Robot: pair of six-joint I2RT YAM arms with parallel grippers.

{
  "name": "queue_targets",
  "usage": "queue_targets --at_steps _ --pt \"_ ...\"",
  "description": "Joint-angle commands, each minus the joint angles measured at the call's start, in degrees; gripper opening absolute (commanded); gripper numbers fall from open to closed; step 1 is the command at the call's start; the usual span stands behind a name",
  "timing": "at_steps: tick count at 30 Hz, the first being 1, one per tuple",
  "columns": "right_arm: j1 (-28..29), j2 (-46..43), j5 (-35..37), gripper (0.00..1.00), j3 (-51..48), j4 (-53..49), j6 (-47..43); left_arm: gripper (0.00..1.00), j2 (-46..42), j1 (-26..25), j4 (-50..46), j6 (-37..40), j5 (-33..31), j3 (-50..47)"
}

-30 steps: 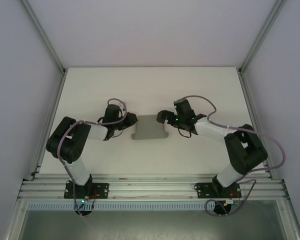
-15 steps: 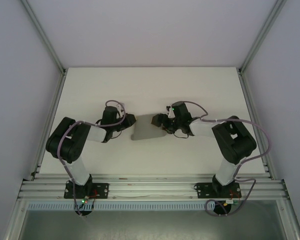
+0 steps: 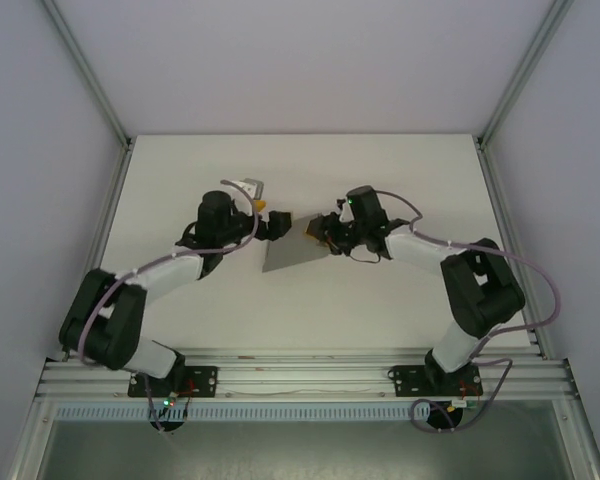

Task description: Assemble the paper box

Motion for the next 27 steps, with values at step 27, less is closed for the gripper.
queue_targets --at_steps 27 --pt "-6.5 1.9 -19.4 0.39 12.4 -23.8 24.6 0.65 2.8 -15.2 -27.8 50.6 -28.4 10.0"
